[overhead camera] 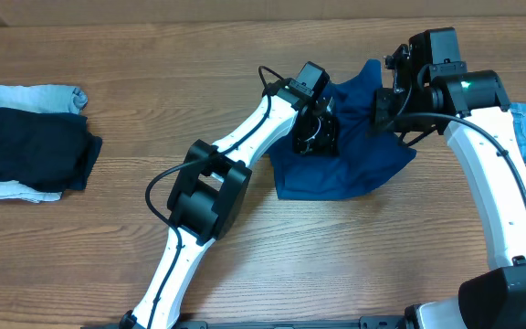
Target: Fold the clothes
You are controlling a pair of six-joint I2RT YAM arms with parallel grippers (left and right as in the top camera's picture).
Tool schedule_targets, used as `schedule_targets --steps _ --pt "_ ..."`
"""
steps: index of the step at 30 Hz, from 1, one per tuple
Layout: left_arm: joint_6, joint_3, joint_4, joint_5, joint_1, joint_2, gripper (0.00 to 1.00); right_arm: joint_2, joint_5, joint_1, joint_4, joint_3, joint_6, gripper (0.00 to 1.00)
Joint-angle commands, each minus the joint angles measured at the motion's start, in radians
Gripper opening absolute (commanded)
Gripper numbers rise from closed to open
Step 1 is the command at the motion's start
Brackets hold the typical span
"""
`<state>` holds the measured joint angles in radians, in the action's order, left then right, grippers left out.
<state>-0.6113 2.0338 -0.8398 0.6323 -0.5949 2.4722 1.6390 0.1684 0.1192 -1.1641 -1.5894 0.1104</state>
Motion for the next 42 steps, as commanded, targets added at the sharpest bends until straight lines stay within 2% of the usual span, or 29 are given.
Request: schedule_targets --steps 1,4,10,15,20,22,24,27,30,34,37,42 --pt "0.018 0.018 -0.017 -0.028 0.008 -0.107 0.04 -0.043 0.005 -0.002 0.006 -0.016 -0.007 0.04" --pt "0.016 0.018 -0.053 -0.172 0.028 -0.177 0.04 -0.037 -0.01 -0.002 -0.002 -0.013 -0.006 0.04" --pt "0.011 0.01 -0.032 -0.286 0.038 -0.15 0.05 0.022 -0.01 -0.002 -0.012 0.001 -0.007 0.04" --pt "-0.074 0.01 0.095 -0.185 -0.01 0.013 0.05 0.022 -0.009 -0.002 -0.013 0.001 -0.007 0.04" --pt "-0.054 0.012 0.133 -0.194 -0.014 0.055 0.05 0.022 -0.006 -0.002 -0.029 0.0 -0.007 0.04" --pt "-0.029 0.022 0.105 -0.175 0.006 0.032 0.05 0.022 0.01 -0.002 -0.031 0.0 -0.008 0.04" --pt "0.007 0.057 0.011 -0.176 0.055 -0.019 0.05 0.022 0.048 -0.002 -0.019 0.0 -0.011 0.04" --pt "0.059 0.068 -0.114 -0.208 0.146 -0.165 0.06 0.022 0.124 0.0 0.007 0.0 -0.006 0.04" --pt "0.105 0.068 -0.245 -0.363 0.184 -0.255 0.07 0.024 0.147 0.028 0.023 0.001 0.001 0.04" --pt "0.117 0.057 -0.349 -0.505 0.182 -0.252 0.06 0.025 0.136 0.078 0.047 0.001 0.018 0.04" --pt "0.113 -0.061 -0.319 -0.592 0.183 -0.251 0.08 0.045 0.137 0.119 0.076 0.001 0.05 0.04" --pt "0.096 -0.289 -0.217 -0.592 0.228 -0.251 0.06 0.163 0.146 0.224 0.183 0.001 0.104 0.04"
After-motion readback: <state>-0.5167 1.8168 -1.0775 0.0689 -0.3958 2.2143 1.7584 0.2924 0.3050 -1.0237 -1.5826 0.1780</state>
